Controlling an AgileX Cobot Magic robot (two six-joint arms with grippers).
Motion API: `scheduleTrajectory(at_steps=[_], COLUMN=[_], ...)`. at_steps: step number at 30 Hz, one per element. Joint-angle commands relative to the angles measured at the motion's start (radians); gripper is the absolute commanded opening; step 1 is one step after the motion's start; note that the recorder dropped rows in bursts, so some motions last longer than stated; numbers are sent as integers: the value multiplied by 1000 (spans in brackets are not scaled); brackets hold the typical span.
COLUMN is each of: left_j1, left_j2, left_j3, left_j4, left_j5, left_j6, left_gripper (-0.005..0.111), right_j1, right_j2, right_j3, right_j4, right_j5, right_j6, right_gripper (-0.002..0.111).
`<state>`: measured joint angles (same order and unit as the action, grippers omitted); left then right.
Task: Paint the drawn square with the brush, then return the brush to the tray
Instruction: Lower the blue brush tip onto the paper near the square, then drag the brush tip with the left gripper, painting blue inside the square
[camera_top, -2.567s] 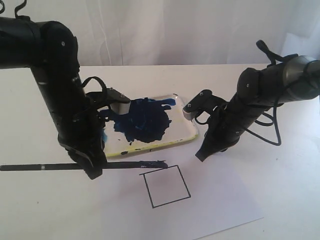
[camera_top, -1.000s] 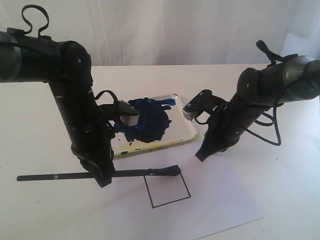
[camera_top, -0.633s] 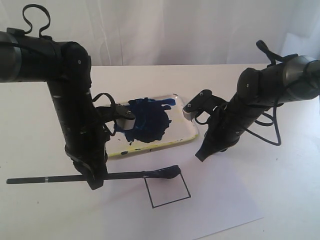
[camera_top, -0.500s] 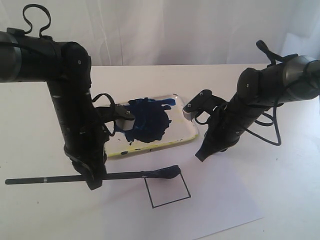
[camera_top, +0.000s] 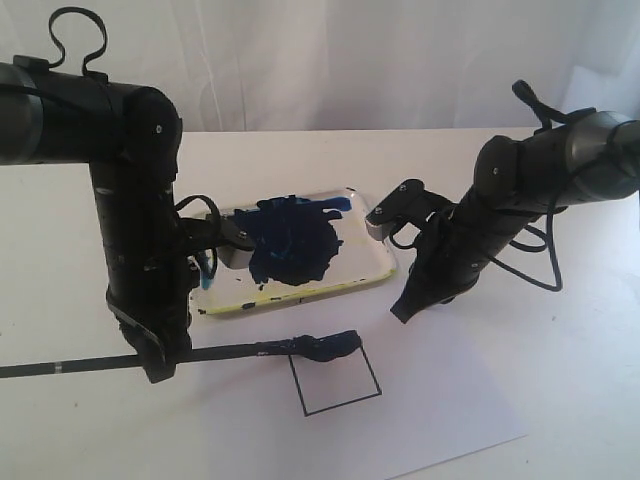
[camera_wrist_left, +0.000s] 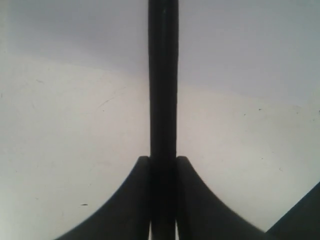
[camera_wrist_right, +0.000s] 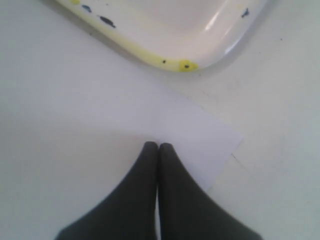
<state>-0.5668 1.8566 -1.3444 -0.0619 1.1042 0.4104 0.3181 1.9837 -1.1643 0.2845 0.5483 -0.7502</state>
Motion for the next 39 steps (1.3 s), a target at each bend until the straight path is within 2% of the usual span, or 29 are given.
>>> scheduleTrajectory(at_steps=[1,20,39], left_j1=[-5,-5,-5], left_j2=[-7,-53,-51], left_j3=[4,4,6], left_j4=[17,-10,-25], left_j5=[30,93,74], left_j6=[-24,14,12], left_gripper=[0,0,0], right_j1=[0,0,0], right_j2=[13,13,13], right_j3=[2,2,2], right_j4=[-12,-12,-14], right_j5=[23,19,15], right_j6=[-12,-12,-12], right_gripper=[0,0,0])
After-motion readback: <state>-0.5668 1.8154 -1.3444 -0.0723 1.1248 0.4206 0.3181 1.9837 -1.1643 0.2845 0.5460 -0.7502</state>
